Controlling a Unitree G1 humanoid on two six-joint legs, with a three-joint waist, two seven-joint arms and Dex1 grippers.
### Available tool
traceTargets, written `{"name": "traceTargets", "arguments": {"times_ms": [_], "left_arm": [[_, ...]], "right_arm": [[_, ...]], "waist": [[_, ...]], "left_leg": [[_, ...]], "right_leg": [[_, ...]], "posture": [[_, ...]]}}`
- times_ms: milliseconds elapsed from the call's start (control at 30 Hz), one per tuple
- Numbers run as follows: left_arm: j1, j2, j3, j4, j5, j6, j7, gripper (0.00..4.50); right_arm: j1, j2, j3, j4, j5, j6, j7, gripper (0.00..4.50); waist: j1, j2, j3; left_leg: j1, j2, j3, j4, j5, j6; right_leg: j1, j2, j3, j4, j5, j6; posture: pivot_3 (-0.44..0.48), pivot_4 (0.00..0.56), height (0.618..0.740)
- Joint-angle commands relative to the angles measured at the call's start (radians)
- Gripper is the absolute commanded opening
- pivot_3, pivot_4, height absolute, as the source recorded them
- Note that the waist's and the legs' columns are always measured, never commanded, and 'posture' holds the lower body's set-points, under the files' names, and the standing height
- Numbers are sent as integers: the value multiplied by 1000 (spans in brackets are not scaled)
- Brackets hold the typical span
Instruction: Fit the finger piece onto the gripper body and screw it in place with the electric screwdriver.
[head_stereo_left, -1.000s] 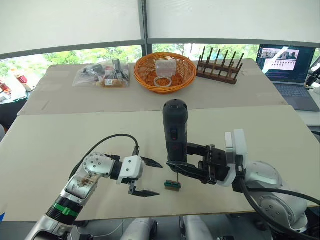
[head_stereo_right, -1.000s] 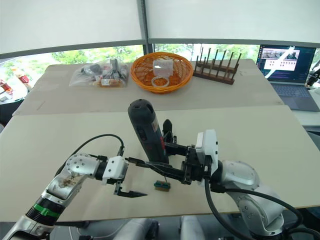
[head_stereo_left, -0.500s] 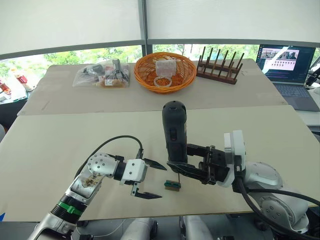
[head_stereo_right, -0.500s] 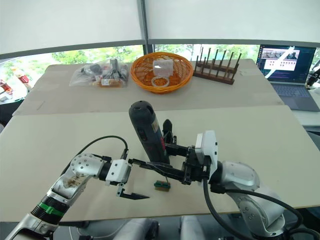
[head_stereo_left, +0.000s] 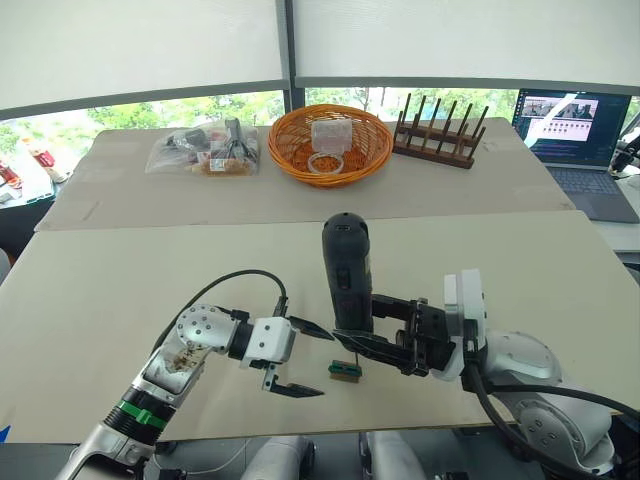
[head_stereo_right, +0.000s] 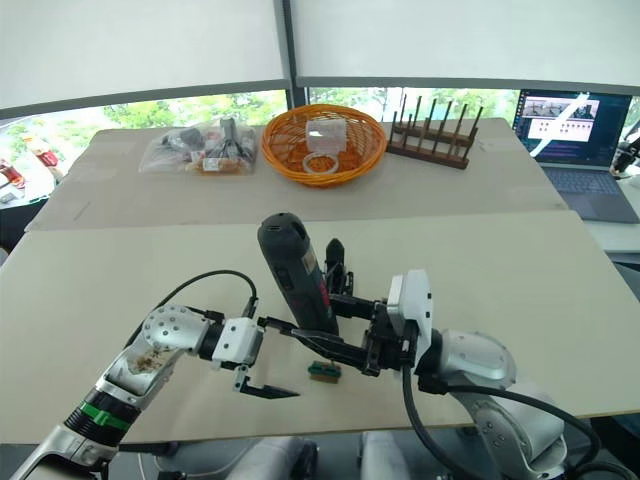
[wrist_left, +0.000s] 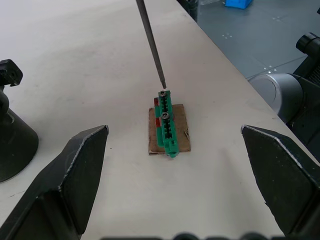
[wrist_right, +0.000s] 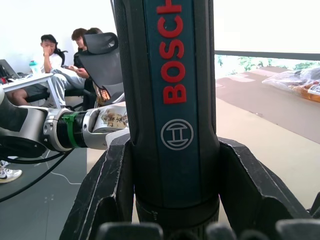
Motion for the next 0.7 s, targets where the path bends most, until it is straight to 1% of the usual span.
{"name": "traceTargets", "arguments": {"times_ms": [33, 700], "left_arm": [[-15, -9, -4, -9, -3, -16, -1, 4500], [-34, -27, -1, 7, 5, -15, 12, 4500]], "right_arm": [[-4, 6, -4, -23, 6, -63, 15, 1966], [35, -3, 7, -17, -6, -84, 31, 1966]], "waist": [[0, 0, 0], [0, 0, 0]], "left_leg": [[0, 0, 0, 0, 0, 0], [0, 0, 0, 0, 0, 0]], "right_leg": [[0, 0, 0, 0, 0, 0], [0, 0, 0, 0, 0, 0]], "posture": [[0, 150, 740], [0, 150, 740]]}}
